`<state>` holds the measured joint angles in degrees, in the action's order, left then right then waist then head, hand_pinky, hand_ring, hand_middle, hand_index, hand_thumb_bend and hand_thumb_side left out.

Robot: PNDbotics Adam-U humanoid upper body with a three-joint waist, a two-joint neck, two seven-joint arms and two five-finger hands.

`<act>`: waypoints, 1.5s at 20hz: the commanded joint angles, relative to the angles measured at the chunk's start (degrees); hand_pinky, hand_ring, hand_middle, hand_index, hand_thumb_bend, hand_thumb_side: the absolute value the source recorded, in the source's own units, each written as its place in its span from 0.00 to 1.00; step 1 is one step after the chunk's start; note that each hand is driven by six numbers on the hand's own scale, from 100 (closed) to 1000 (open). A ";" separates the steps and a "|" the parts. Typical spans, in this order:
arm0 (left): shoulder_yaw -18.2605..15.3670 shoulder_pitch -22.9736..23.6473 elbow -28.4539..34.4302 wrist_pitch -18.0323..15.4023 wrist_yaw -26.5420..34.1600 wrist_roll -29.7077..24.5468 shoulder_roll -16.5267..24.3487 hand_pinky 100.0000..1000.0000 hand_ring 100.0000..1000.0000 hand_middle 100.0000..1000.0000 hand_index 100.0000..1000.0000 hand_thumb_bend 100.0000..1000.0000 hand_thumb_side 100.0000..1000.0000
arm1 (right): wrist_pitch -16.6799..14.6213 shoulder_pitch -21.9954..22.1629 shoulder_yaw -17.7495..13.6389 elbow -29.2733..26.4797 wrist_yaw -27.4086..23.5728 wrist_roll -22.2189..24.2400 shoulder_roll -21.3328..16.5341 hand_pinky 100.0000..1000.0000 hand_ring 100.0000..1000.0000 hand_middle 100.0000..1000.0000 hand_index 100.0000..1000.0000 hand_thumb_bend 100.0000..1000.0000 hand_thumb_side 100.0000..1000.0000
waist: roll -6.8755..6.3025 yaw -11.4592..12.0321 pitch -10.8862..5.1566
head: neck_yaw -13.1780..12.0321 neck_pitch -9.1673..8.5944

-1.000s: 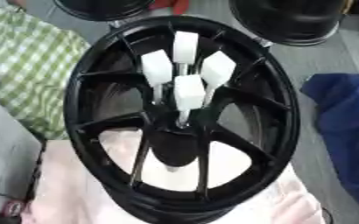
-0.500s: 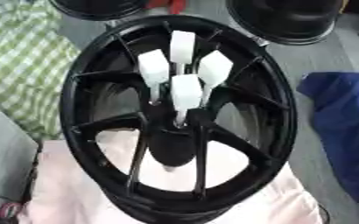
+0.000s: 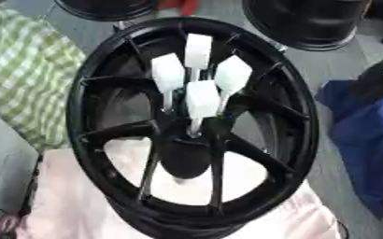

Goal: Pull the pin out of the wheel hub.

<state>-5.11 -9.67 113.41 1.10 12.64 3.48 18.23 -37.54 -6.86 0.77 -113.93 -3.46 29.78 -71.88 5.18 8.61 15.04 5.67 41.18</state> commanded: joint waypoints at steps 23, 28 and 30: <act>0.97 -1.69 1.18 0.14 0.50 -1.21 1.95 0.88 0.61 0.53 0.79 0.10 0.56 | -9.07 -12.45 1.85 -0.66 -3.88 10.04 -1.71 0.81 0.79 0.73 0.82 0.31 0.23 | 1.45 3.36 -0.66 | 3.69 -1.18; 1.18 -2.27 1.18 0.09 0.58 -1.42 2.01 0.88 0.61 0.53 0.79 0.10 0.56 | -5.91 -14.94 2.80 -0.66 -3.93 10.15 -0.14 0.80 0.77 0.71 0.81 0.35 0.23 | 1.98 4.78 -0.19 | 5.45 -1.72; 1.21 -2.52 1.18 0.05 0.59 -1.49 2.04 0.88 0.61 0.53 0.79 0.10 0.56 | -4.81 -15.51 3.07 -0.66 -3.53 9.88 0.40 0.80 0.77 0.71 0.81 0.36 0.23 | 2.19 5.42 0.03 | 6.20 -1.89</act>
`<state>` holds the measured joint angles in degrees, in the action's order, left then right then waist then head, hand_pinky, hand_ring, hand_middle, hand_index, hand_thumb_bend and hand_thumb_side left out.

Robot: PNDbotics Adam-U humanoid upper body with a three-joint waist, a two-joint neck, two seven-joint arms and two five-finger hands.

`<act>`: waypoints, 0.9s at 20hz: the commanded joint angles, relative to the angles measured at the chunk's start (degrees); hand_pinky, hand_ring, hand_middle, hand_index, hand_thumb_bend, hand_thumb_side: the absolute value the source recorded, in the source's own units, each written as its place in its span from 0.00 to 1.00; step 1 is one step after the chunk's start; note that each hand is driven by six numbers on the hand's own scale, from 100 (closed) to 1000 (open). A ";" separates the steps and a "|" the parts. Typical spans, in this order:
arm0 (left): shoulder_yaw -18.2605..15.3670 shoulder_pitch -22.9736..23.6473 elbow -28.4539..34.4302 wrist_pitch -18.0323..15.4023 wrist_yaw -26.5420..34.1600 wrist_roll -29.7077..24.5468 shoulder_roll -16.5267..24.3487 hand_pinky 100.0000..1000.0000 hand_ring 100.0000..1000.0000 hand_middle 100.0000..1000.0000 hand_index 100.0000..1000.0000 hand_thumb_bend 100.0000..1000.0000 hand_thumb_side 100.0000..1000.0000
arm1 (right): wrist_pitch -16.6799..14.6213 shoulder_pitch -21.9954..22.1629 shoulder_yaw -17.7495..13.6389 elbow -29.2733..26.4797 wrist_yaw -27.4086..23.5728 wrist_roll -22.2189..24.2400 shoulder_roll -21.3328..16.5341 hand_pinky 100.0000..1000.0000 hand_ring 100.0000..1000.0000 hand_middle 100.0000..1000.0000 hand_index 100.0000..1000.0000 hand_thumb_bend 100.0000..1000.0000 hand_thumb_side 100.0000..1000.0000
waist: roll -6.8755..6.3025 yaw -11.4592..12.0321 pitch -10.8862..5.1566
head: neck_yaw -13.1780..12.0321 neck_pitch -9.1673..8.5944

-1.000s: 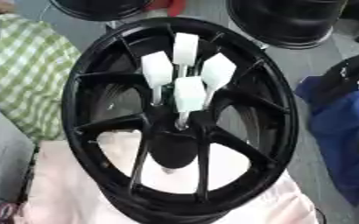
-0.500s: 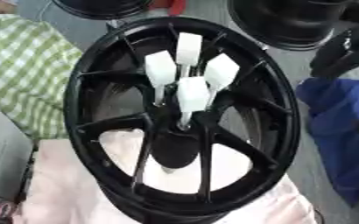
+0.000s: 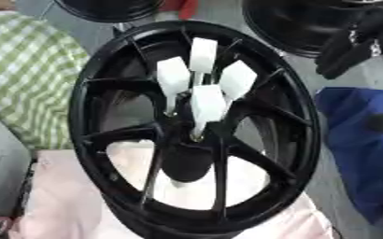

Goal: Pull the pin out of the wheel hub.

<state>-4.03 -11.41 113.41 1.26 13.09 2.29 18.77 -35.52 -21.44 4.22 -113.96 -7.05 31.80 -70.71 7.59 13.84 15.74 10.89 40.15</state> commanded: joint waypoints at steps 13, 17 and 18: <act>0.10 -1.23 1.18 -0.25 0.15 -0.32 1.41 0.88 0.61 0.53 0.78 0.10 0.56 | -3.83 -1.59 0.26 -0.63 2.16 5.49 0.41 0.80 0.76 0.70 0.81 0.37 0.23 | 0.11 1.81 -0.18 | 2.54 -1.25; 0.15 -1.67 1.18 -0.34 0.00 -0.38 1.40 0.88 0.61 0.52 0.78 0.09 0.57 | -2.09 -2.69 -1.19 -0.63 3.79 3.67 2.17 0.80 0.76 0.69 0.81 0.39 0.20 | 0.67 3.11 1.31 | 3.92 -1.54; 0.18 -1.81 1.18 -0.36 -0.04 -0.41 1.41 0.88 0.61 0.52 0.78 0.09 0.57 | -1.28 -2.89 -1.23 -0.63 4.51 2.86 2.50 0.80 0.76 0.70 0.81 0.39 0.20 | 0.80 3.33 1.54 | 4.17 -1.64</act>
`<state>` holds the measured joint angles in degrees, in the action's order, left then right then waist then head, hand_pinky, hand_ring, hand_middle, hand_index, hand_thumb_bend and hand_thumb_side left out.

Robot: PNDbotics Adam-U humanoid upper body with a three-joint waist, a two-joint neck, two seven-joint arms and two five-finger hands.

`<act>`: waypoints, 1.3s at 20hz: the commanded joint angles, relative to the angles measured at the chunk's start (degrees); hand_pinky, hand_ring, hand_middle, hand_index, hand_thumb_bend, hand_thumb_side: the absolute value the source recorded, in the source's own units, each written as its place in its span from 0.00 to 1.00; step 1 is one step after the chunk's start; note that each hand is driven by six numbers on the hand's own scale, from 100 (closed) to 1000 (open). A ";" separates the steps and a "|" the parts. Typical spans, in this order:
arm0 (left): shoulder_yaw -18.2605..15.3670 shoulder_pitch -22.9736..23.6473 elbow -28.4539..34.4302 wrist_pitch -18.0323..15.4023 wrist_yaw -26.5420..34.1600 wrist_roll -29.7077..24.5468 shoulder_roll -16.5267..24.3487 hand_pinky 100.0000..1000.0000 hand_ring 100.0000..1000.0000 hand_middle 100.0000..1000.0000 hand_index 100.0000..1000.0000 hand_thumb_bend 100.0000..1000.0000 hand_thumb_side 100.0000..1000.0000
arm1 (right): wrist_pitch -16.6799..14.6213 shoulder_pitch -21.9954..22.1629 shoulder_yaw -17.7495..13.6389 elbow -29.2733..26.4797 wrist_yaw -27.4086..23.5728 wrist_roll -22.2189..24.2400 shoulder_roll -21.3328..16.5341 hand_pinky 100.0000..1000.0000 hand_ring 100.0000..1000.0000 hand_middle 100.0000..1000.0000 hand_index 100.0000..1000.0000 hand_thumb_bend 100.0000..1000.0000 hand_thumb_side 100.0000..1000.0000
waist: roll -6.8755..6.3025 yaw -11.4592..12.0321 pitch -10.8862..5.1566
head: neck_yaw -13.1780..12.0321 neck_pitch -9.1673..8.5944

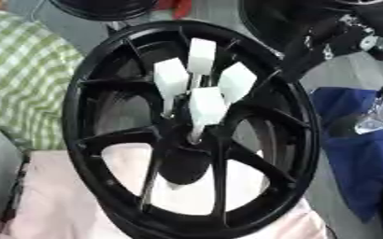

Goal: Pull the pin out of the wheel hub.

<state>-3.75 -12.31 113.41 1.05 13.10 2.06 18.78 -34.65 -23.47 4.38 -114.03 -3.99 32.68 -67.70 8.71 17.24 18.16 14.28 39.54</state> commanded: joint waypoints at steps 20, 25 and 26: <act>-0.05 -2.50 1.18 -0.42 -0.65 -0.29 1.41 0.88 0.61 0.52 0.78 0.09 0.58 | 11.02 -1.10 -1.44 -0.56 4.50 -6.64 2.64 0.79 0.77 0.72 0.82 0.37 0.22 | 2.22 3.62 2.10 | 3.67 -3.36; -0.11 -2.57 1.18 -0.45 -0.75 -0.22 1.30 0.88 0.61 0.52 0.78 0.09 0.58 | 12.30 -0.69 -2.10 -0.56 3.76 -8.87 2.67 0.79 0.77 0.73 0.82 0.29 0.23 | 2.41 4.02 2.43 | 4.10 -3.80; -0.12 -2.56 1.18 -0.44 -0.77 -0.20 1.28 0.88 0.61 0.52 0.78 0.09 0.58 | 12.19 -0.65 -2.18 -0.56 3.52 -9.01 2.67 0.79 0.77 0.72 0.82 0.28 0.23 | 2.44 4.04 2.46 | 4.11 -3.82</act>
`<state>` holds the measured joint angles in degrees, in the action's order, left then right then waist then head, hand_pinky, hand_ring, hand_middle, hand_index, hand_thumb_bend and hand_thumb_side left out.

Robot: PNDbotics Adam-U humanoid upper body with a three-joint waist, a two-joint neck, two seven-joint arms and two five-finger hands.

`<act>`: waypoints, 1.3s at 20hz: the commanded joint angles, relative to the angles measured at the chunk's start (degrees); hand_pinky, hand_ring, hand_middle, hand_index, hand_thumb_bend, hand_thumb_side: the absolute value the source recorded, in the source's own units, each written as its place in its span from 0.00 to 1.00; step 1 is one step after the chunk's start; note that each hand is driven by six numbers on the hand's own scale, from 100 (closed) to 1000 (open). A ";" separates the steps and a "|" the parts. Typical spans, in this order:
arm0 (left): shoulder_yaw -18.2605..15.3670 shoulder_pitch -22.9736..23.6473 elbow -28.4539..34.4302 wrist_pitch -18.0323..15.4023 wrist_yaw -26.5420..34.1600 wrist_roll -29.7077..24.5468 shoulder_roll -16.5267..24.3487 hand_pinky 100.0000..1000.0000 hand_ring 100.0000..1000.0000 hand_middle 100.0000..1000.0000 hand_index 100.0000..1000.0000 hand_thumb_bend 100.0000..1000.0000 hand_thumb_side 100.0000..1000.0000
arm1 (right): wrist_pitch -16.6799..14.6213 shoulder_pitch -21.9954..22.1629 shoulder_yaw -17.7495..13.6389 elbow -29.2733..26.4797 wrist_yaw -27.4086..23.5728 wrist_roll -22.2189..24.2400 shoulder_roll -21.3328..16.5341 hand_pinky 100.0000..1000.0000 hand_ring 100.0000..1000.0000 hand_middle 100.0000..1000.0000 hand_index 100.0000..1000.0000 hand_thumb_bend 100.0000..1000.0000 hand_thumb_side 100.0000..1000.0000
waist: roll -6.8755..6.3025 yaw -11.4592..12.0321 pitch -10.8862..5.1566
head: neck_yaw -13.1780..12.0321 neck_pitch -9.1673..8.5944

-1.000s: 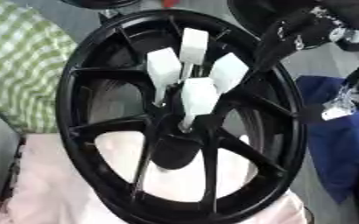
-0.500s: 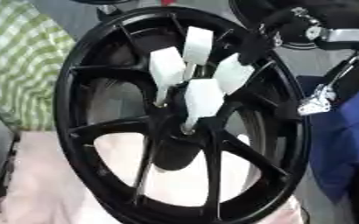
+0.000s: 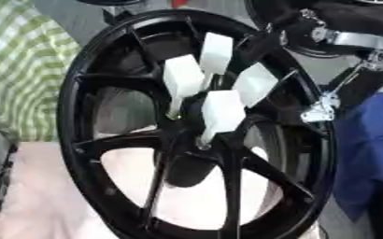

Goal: Pull the pin out of the wheel hub.

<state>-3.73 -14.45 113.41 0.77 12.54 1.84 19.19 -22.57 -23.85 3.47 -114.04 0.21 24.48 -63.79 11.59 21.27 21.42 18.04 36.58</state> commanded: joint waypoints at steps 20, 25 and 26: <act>-0.13 -0.77 1.18 -0.08 -0.52 -0.05 0.52 0.88 0.60 0.52 0.78 0.08 0.59 | 1.25 1.83 -1.63 -0.56 3.05 0.20 0.35 0.79 0.76 0.71 0.80 0.24 0.09 | 0.76 0.78 0.47 | 0.93 -1.51; -0.07 -0.84 1.18 -0.07 -0.62 -0.12 0.44 0.88 0.60 0.52 0.78 0.08 0.59 | 1.67 2.14 -1.78 -0.56 3.81 -0.22 0.70 0.79 0.76 0.71 0.80 0.23 0.08 | 1.03 1.08 0.89 | 1.14 -1.86; -0.04 -0.86 1.18 -0.05 -0.63 -0.17 0.43 0.89 0.60 0.52 0.78 0.08 0.59 | 1.67 2.17 -1.77 -0.56 3.92 -0.24 0.76 0.79 0.76 0.71 0.80 0.23 0.08 | 1.08 1.11 0.96 | 1.21 -1.92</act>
<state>-3.73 -14.75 113.41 0.79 12.03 1.83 19.15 -21.05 -21.55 2.80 -114.04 3.70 24.42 -61.74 13.24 22.38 23.30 18.97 35.56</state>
